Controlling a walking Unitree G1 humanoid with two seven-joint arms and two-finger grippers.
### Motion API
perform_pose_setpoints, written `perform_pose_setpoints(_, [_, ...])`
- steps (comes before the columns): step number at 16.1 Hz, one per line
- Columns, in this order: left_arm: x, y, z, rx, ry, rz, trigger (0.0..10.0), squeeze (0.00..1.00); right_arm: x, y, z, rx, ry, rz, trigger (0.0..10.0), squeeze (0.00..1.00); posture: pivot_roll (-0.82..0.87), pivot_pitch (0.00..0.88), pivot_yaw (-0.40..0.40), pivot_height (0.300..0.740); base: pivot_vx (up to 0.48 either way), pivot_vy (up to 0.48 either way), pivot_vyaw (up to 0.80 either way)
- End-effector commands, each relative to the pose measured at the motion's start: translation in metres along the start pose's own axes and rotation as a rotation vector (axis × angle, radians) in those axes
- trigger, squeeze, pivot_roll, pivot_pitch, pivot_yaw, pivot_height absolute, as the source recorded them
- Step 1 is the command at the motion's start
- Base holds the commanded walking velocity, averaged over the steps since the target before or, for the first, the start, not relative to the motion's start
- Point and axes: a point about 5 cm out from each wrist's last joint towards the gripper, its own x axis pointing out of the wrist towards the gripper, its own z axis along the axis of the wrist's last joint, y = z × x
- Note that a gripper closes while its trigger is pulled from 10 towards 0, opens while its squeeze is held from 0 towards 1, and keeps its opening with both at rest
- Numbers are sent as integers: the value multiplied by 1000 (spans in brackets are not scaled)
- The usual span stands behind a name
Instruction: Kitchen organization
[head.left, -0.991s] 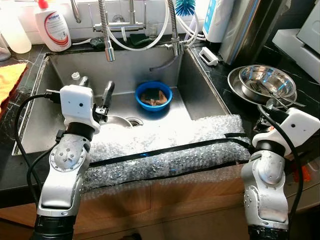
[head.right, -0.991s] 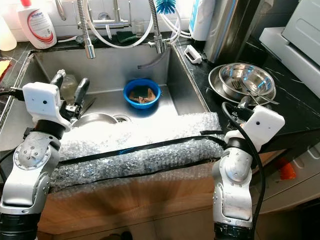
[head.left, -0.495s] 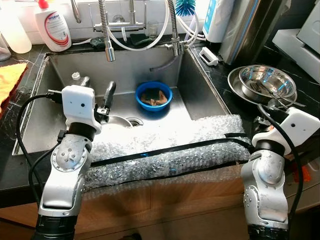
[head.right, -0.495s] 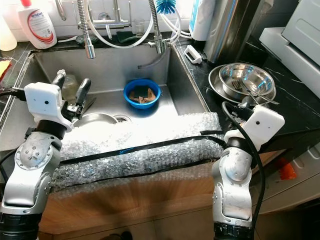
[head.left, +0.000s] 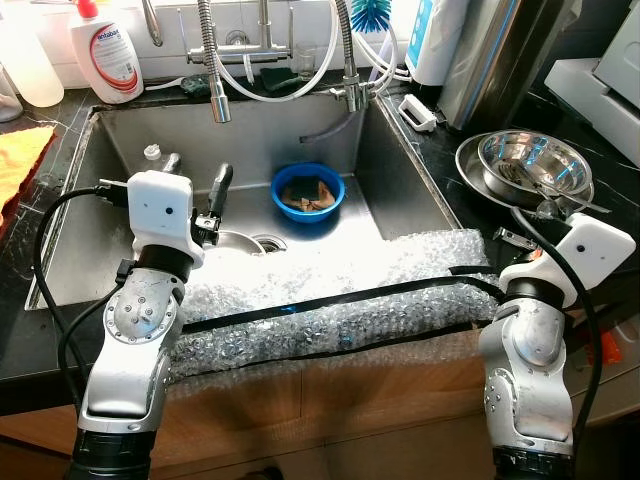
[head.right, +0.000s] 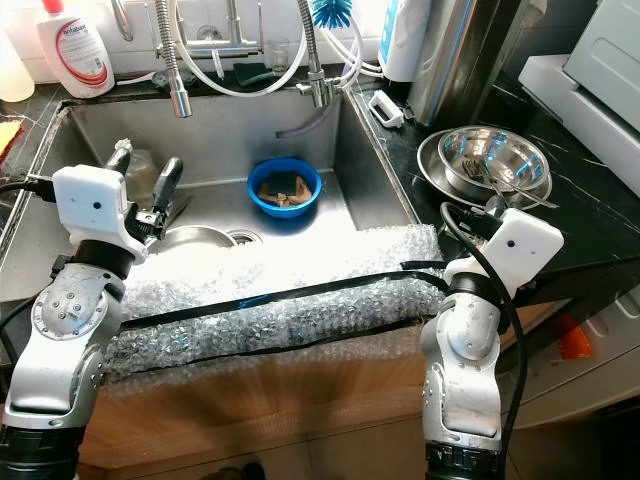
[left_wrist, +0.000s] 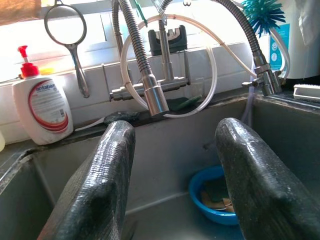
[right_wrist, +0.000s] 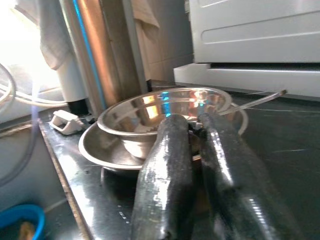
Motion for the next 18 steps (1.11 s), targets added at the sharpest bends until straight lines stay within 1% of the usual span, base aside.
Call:
perform_pose_setpoints(1, [1, -4, 0, -1, 8, -15, 10000, 0, 0, 4, 2, 19, -5, 14, 667, 0, 60, 128, -37, 740, 0, 0, 0])
perform_pose_setpoints(2, [1, -4, 1, -2, 8, -14, 10000, 0, 0, 5, 2, 22, -6, 18, 784, 0, 61, 129, -37, 740, 0, 0, 0])
perform_pose_setpoints(4, [2, -2, 0, 4, 9, -10, 10000, 0, 1, 7, 4, 34, -15, 32, 627, 0, 62, 129, -38, 740, 0, 0, 0])
perform_pose_setpoints(5, [2, -1, 1, 7, 9, -7, 10000, 0, 1, 9, 5, 42, -20, 37, 902, 0, 64, 129, -39, 740, 0, 0, 0])
perform_pose_setpoints(6, [2, -1, 1, 9, 8, -5, 10000, 0, 1, 10, 6, 48, -25, 43, 1255, 0, 64, 129, -39, 740, 0, 0, 0])
perform_pose_setpoints(7, [2, 0, 1, 10, 6, -2, 10000, 0, 1, 11, 8, 57, -31, 55, 2784, 0, 64, 128, -40, 740, 0, 0, 0])
perform_pose_setpoints(8, [3, 0, 1, 11, 5, 1, 10000, 0, 1, 13, 9, 66, -38, 65, 2784, 0, 64, 128, -40, 740, 0, 0, 0])
perform_pose_setpoints(9, [3, 0, 2, 11, 3, 3, 10000, 0, 1, 14, 12, 70, -54, 75, 8431, 0, 64, 127, -41, 740, 0, 0, 0])
perform_pose_setpoints(10, [3, 0, 2, 11, 1, 7, 10000, 0, 2, 17, 17, 74, -85, 89, 10000, 0, 63, 127, -41, 740, 0, 0, 0])
perform_pose_setpoints(12, [3, 1, 3, 9, -4, 13, 10000, 0, 2, 21, 26, 60, -135, 119, 10000, 0, 62, 126, -42, 740, 0, 0, 0])
perform_pose_setpoints(15, [3, 2, 3, 9, -9, 23, 10000, 0, 2, 26, 31, 42, -168, 152, 10000, 0, 62, 126, -44, 740, 0, 0, 0])
perform_pose_setpoints(18, [4, 3, 5, 9, -15, 38, 10000, 0, 1, 33, 39, 53, -200, 190, 10000, 0, 62, 127, -44, 740, 0, 0, 0])
